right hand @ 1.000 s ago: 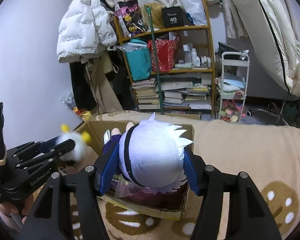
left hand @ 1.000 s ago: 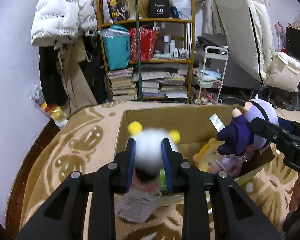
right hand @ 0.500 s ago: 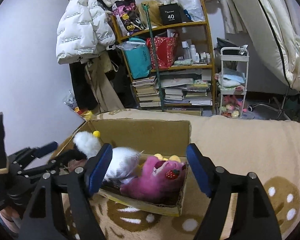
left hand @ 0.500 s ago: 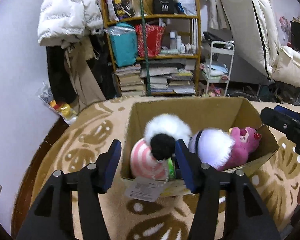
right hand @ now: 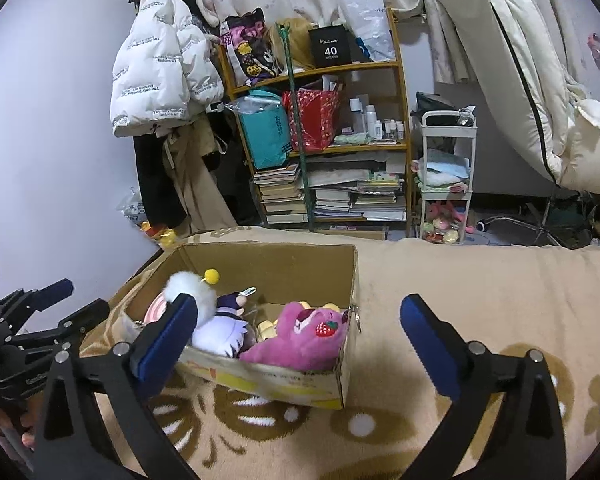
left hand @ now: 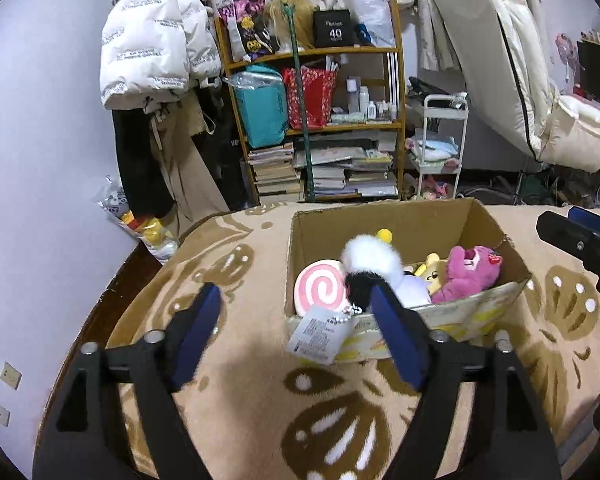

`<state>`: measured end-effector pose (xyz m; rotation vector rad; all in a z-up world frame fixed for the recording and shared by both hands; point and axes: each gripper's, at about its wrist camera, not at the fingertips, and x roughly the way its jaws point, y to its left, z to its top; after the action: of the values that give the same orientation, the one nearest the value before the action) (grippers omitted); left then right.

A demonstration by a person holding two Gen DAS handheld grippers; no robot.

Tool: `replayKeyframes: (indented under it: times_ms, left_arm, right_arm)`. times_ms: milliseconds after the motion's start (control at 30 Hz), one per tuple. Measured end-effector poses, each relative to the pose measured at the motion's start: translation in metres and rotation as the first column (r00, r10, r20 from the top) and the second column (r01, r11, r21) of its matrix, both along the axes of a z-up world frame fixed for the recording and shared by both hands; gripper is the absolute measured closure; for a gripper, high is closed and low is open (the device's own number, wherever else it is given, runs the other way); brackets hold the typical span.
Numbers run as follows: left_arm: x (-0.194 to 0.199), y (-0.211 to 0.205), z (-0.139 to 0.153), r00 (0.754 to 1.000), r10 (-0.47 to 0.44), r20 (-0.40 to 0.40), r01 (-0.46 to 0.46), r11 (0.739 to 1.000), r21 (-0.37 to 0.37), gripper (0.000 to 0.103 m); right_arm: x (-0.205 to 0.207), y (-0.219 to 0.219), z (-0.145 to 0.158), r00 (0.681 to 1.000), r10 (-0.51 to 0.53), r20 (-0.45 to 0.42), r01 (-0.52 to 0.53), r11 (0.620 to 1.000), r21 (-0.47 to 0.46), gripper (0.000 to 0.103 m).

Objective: Organize soft objects

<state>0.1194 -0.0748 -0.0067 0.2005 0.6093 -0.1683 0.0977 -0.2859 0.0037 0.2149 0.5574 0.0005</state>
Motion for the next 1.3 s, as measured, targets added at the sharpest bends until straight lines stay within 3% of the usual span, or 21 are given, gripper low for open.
replayKeyframes:
  times_ms: [333,700,1100,1300]
  left_arm:
    - [-0.051,0.019,0.029,0.997,0.020,0.078,-0.021,1.000,0.012,0.006]
    - [-0.095,0.047,0.051,0.987,0.052,0.152,-0.050,0.999,-0.014,0.004]
    - [-0.133,0.071,0.052,0.971,0.098,0.219,-0.085,0.994,-0.071,0.003]
    - [-0.142,0.073,0.045,0.970,0.095,0.224,-0.077,0.993,-0.087,0.003]
  right_arm:
    - [-0.039,0.012,0.031,0.999,-0.004,0.045,0.006,0.999,-0.050,0.000]
    - [-0.086,0.030,0.057,0.994,-0.040,0.098,0.059,0.977,-0.206,0.000]
    - [-0.126,0.041,0.057,0.982,-0.079,0.169,0.119,0.963,-0.243,0.000]
    - [-0.133,0.035,0.051,0.976,-0.081,0.201,0.126,0.968,-0.218,0.000]
